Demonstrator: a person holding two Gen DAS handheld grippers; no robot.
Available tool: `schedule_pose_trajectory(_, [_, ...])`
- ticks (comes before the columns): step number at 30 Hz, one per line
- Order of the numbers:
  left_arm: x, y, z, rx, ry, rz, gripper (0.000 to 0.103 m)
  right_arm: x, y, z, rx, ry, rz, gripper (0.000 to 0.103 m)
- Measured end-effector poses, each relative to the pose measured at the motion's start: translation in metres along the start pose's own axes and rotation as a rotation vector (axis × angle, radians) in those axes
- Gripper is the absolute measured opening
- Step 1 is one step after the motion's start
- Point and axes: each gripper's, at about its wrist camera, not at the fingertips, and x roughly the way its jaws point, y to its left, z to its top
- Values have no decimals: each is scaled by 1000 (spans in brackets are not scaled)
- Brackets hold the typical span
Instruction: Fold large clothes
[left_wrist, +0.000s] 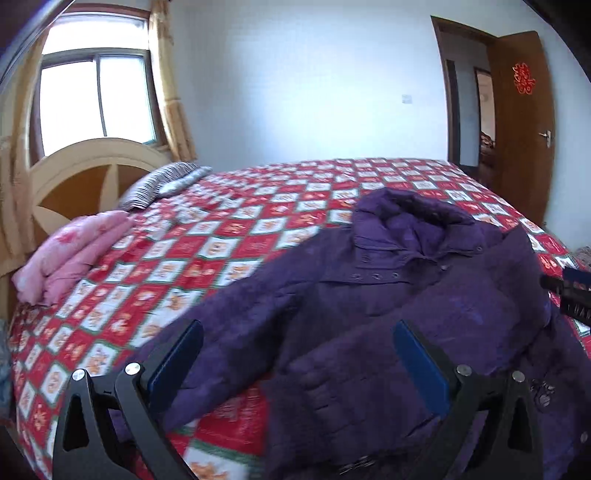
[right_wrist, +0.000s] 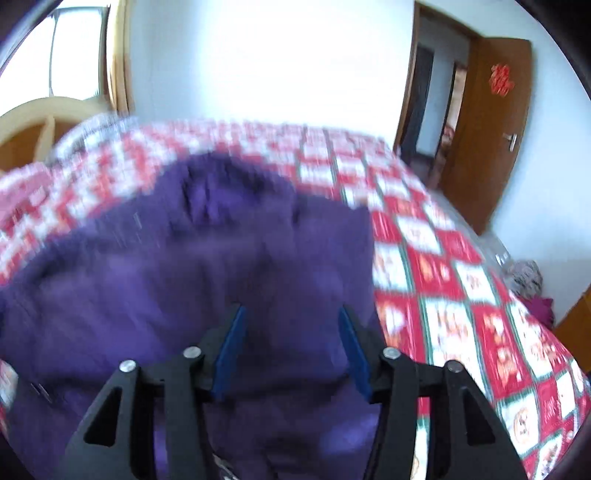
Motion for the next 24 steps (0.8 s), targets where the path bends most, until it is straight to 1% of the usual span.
schedule_pose_trajectory(1, [12,-8,0,9,14,18,102,3,3,7,8,-9,20,74])
schedule_pose_trajectory(2, [26,-16,-1,20,32,46,102,11,6,11,9,0,45,77])
schedule_pose_trajectory(3, [37,-21,-2,34,49,67,102,22,9,14,7,18,52,77])
schedule_pose_trajectory(4, [49,-25,-6,51,70,94,102,37,12,14,5,45,40,77])
schedule_pose_trajectory(5, [63,-28,-12,68,97,132,102,47,16,12,4,70,40,77])
schedule_pose_trajectory(6, [72,-27,-15,72,118,144,102,59,19,8,1,100,58,77])
schedule_pose_trajectory(8, [87,-24,-26,52,165,131,102,77,21,-6,-10,146,69,77])
schedule_pose_trajectory(10, [94,-21,-31,39,191,112,102,86,26,-17,-22,153,65,77])
schedule_pose_trajectory(15, [119,-14,-38,-4,301,45,102,93,32,-30,-59,208,39,78])
schedule_pose_trajectory(18, [123,-10,-40,-35,319,20,102,93,31,-32,-64,214,33,78])
schedule_pose_trajectory(21, [122,-12,-41,-28,316,27,102,95,27,-34,-53,214,42,78])
schedule_pose_trajectory(24, [121,-13,-42,-24,312,33,102,91,30,-37,-66,213,27,78])
